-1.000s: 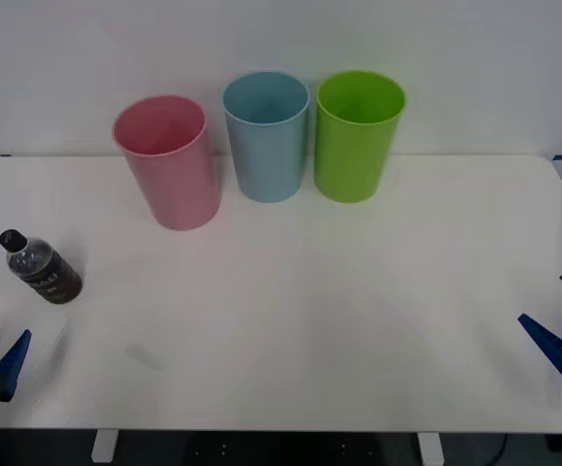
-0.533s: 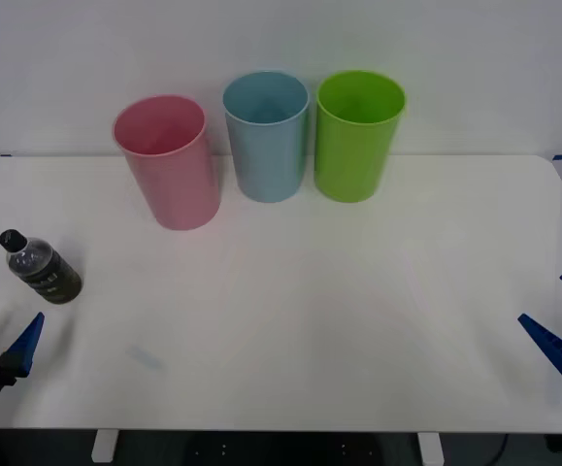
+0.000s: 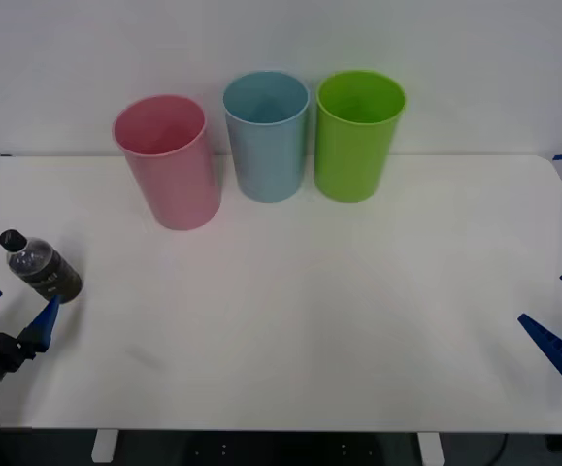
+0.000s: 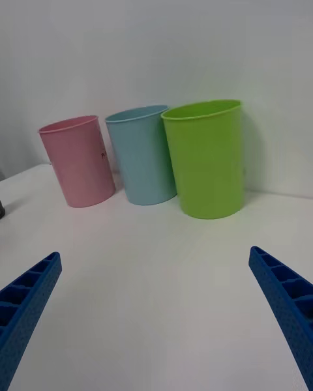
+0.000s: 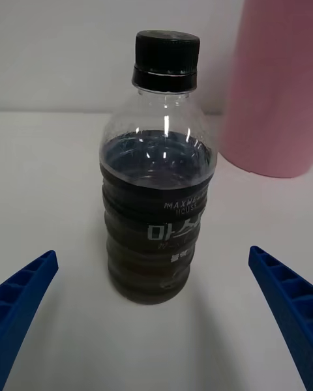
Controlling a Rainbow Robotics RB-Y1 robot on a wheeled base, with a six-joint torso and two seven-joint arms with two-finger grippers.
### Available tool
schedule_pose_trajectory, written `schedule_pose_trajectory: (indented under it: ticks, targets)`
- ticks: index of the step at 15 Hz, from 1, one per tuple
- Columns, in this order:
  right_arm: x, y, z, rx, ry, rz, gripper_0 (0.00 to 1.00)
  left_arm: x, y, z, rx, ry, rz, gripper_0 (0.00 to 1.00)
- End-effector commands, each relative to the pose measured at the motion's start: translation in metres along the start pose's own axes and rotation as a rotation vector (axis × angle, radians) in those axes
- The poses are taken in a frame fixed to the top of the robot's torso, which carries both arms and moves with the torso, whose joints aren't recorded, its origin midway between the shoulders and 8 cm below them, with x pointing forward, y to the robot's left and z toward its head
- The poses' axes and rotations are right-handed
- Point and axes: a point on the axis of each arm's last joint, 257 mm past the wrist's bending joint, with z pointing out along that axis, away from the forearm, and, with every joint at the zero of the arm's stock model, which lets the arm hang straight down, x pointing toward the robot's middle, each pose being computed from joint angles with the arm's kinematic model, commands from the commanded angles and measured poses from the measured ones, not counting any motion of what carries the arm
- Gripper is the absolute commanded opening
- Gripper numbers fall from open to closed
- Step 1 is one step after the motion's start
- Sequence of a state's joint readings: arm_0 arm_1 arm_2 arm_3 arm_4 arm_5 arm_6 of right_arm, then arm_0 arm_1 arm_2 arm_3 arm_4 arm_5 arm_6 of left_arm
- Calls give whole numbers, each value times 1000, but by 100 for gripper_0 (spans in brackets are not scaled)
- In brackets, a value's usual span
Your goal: Grasp the object on the table and drop it into the matching bin: aluminum can to the light blue bin, PET bottle to the pink bin.
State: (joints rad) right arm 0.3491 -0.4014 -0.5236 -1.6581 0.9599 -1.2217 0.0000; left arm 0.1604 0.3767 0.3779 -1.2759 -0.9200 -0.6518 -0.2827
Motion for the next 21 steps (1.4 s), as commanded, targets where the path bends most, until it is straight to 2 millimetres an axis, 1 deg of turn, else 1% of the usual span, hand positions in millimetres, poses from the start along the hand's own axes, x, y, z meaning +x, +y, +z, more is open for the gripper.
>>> schedule_pose_trajectory:
  ticks: [1,5,9,12,16,20,21]
  targets:
    - [0,0,0,0,0,0,100,-2,1,13,-1,-5,-5,100]
    - [0,0,0,0,0,0,100,-1,3,30,-14,4,3,100]
    - [0,0,0,0,0,0,100,-3,1,51,-11,5,5,100]
    - [0,0,0,0,0,0,100,-6,1,60,-16,4,4,100]
    - [0,0,0,0,0,0,100,-7,0,67,-26,7,6,100]
    - [0,0,0,0,0,0,100,-6,0,67,-25,9,6,100]
    - [0,0,0,0,0,0,100,-6,-2,67,-23,9,5,98]
